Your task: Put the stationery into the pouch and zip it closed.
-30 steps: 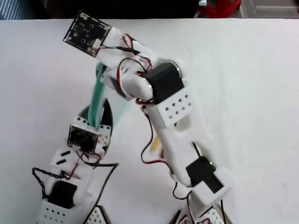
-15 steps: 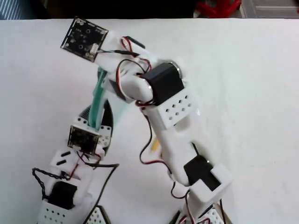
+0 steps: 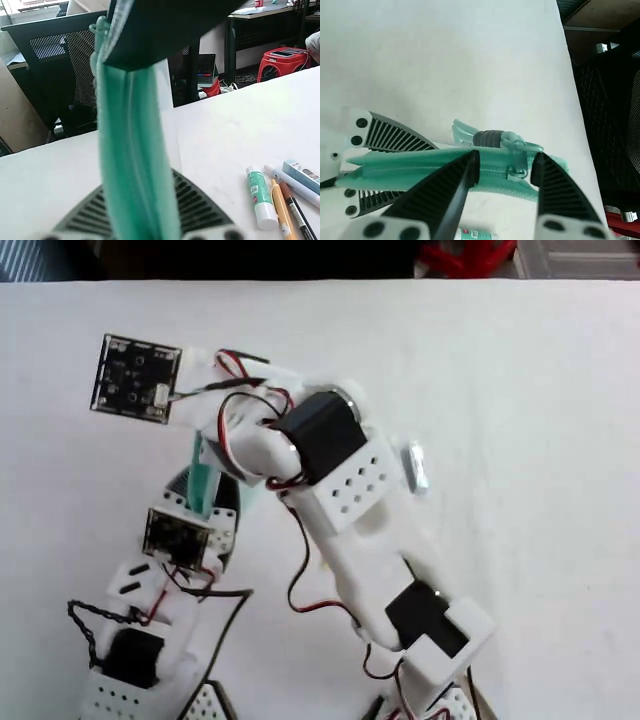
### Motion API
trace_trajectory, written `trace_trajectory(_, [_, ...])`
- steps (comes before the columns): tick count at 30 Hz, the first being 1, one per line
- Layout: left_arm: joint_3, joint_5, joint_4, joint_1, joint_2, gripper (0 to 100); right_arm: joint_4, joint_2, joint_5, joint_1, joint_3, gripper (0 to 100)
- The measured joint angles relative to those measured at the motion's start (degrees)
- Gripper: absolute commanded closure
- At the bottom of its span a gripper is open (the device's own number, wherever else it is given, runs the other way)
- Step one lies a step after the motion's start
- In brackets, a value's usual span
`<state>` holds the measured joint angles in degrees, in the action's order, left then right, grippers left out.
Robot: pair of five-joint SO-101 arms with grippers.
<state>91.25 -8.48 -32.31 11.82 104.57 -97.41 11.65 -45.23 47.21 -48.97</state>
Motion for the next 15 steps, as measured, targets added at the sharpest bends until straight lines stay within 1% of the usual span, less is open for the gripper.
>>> trace_trajectory(2, [0.0, 0.0, 0.0, -0.1, 0.0, 98, 0.0, 0.8, -0.5, 0.0, 0.2, 97.5])
trace_trajectory(3, [0.0, 0.0, 0.0, -0.1, 0.0, 98, 0.0, 1.2, -1.0, 0.0, 0.2, 98.2])
trace_trajectory(5, [0.0, 0.0, 0.0, -0.1, 0.0, 98, 0.1, 1.6, -2.5, 0.0, 0.1, 96.9])
trace_trajectory(12, [0.0, -0.2, 0.0, -0.1, -0.1, 98, 0.1, 2.2, -3.8, -1.9, 0.1, 97.8])
trace_trajectory(15, [0.0, -0.2, 0.0, 0.0, -0.1, 98, 0.1, 2.2, -5.7, -2.8, 0.1, 97.8])
